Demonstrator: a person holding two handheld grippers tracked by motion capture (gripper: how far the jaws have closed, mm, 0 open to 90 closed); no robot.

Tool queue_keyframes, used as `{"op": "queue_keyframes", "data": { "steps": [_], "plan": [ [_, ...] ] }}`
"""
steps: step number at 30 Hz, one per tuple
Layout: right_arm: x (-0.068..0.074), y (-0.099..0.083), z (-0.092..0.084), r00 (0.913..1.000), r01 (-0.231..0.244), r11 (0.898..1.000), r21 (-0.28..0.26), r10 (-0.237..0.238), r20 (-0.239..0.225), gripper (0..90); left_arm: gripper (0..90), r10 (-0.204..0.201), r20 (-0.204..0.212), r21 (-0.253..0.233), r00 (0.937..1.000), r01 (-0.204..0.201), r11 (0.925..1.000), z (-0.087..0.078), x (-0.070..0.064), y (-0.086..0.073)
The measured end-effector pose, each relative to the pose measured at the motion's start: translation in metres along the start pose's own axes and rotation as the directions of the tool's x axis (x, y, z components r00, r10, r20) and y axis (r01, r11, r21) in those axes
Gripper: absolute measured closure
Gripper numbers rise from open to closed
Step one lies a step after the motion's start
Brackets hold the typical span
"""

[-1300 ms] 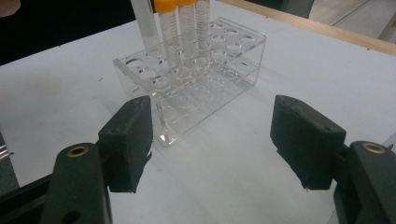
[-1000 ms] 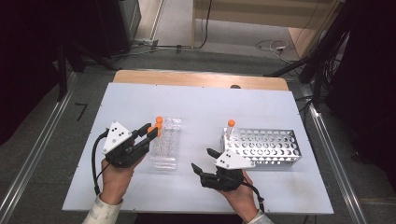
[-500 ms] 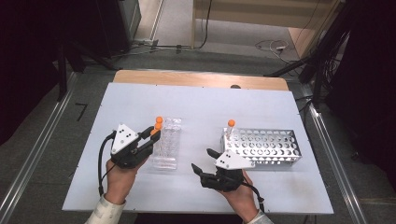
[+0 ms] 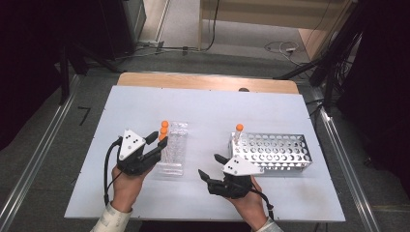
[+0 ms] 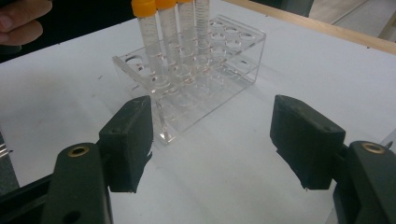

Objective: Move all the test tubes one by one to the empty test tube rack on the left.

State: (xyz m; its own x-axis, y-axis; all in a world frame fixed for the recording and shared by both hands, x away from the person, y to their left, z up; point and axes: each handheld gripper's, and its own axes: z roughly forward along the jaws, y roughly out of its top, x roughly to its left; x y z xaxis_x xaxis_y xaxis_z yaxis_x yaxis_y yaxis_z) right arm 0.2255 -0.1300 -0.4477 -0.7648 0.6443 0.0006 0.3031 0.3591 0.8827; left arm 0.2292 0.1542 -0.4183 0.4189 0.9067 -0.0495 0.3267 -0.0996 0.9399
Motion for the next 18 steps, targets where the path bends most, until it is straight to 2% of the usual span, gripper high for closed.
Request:
{"op": "queue_keyframes", "data": {
  "steps": [5, 10, 14, 16, 18],
  "plan": [
    [0.000, 0.000, 0.000, 1.0000, 0.001, 1.000, -0.002, -0.001, 0.001, 28.5, 53.4, -0.001, -0.005, 0.000, 1.0000, 0.001, 1.0000, 0.000, -0.002, 0.000],
    [-0.002, 0.000, -0.001, 0.9999, -0.004, 1.000, -0.005, 0.004, 0.010, 28.6, 38.4, -0.013, -0.008, -0.008, 0.9999, 0.013, 0.9999, 0.000, -0.002, 0.001],
    [-0.006, 0.001, -0.002, 0.9998, -0.009, 1.000, -0.009, 0.009, 0.019, 28.5, 28.8, -0.016, -0.009, -0.012, 0.9998, 0.016, 0.9998, 0.000, -0.002, 0.001],
    [-0.010, 0.001, -0.005, 0.9994, -0.021, 1.000, -0.014, 0.021, 0.029, 28.5, 24.6, -0.019, -0.027, -0.013, 0.9995, 0.019, 0.9997, 0.001, -0.003, 0.002],
    [-0.012, 0.001, -0.006, 0.9990, -0.026, 0.999, -0.019, 0.027, 0.037, 28.5, 22.0, -0.023, -0.028, -0.011, 0.9994, 0.022, 0.9997, 0.001, -0.003, 0.002]
  ]
}}
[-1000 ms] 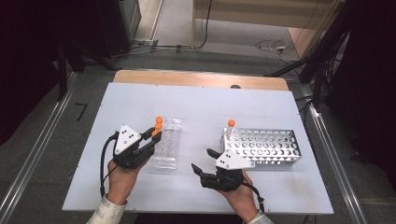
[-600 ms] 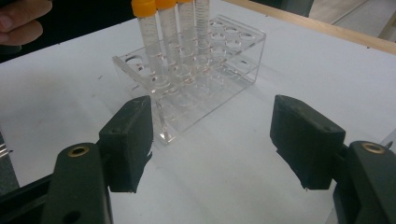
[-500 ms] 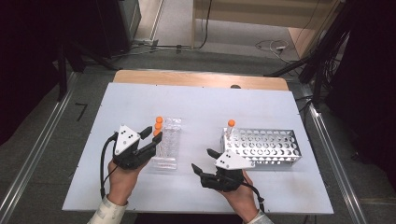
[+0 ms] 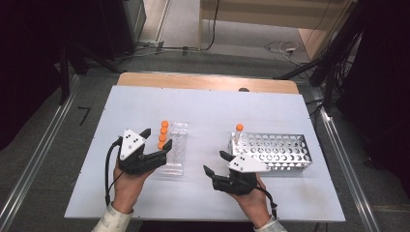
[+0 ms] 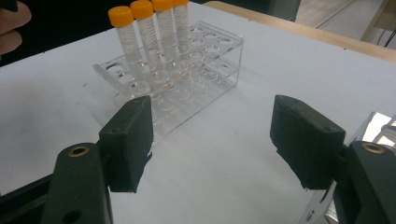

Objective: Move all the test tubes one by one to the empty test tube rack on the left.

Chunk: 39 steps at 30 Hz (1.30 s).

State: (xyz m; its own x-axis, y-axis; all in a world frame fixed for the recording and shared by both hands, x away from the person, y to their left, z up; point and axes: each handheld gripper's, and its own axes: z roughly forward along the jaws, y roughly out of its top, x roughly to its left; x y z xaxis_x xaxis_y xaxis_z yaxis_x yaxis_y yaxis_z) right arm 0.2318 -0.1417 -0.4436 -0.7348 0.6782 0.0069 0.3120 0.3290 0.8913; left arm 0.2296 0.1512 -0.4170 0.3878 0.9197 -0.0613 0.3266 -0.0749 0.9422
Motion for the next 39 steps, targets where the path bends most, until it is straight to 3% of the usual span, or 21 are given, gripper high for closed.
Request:
{"op": "queue_keyframes", "data": {
  "steps": [39],
  "plan": [
    [-0.034, 0.005, -0.015, 0.9946, -0.044, 0.998, -0.044, 0.048, 0.092, 29.0, 20.8, -0.024, -0.014, -0.004, 0.9996, 0.024, 0.9997, -0.001, 0.003, 0.000]
  ]
}}
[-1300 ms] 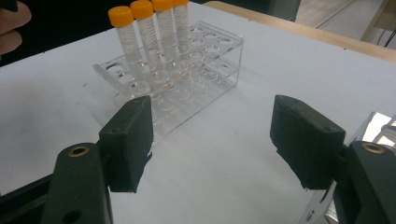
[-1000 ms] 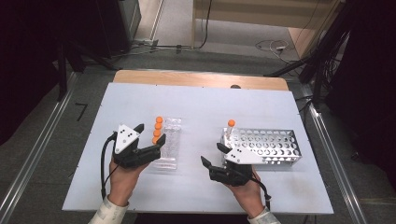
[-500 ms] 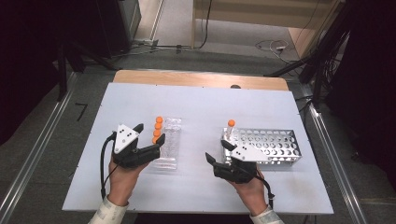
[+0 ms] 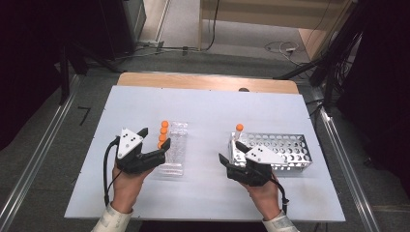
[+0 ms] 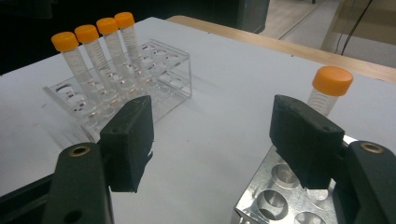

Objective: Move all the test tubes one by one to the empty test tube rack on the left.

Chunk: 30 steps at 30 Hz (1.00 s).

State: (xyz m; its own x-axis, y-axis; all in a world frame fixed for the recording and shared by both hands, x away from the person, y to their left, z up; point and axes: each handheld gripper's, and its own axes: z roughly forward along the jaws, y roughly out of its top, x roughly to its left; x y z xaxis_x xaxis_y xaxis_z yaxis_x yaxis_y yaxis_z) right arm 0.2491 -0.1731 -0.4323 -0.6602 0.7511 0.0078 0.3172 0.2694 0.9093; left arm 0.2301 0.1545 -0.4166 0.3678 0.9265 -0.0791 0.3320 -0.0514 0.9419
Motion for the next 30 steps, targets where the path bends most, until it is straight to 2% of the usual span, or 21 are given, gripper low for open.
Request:
{"op": "queue_keyframes", "data": {
  "steps": [30],
  "plan": [
    [-0.026, -0.003, 0.006, 0.9953, -0.036, 0.999, 0.010, 0.035, 0.091, 30.3, 21.0, 0.000, 0.003, 0.004, 1.0000, 0.000, 1.0000, 0.000, -0.001, 0.000]
  ]
}}
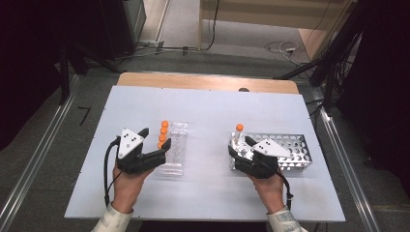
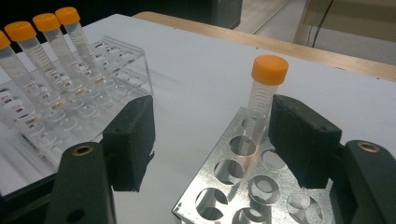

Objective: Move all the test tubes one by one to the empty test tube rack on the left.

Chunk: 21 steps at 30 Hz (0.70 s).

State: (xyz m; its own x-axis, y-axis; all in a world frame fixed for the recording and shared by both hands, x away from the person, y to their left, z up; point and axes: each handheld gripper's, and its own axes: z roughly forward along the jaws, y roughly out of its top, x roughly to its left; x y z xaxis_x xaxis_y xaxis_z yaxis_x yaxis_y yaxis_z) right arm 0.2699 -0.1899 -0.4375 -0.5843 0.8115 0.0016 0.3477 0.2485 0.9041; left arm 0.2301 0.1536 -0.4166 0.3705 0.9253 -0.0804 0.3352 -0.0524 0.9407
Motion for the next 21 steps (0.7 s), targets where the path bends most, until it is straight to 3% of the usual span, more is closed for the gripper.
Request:
{"op": "queue_keyframes", "data": {
  "steps": [21],
  "plan": [
    [-0.011, 0.003, 0.019, 0.9982, -0.016, 1.000, 0.023, 0.014, 0.059, 33.9, 21.2, -0.004, 0.003, -0.003, 1.0000, 0.004, 1.0000, -0.002, 0.000, 0.001]
  ]
}}
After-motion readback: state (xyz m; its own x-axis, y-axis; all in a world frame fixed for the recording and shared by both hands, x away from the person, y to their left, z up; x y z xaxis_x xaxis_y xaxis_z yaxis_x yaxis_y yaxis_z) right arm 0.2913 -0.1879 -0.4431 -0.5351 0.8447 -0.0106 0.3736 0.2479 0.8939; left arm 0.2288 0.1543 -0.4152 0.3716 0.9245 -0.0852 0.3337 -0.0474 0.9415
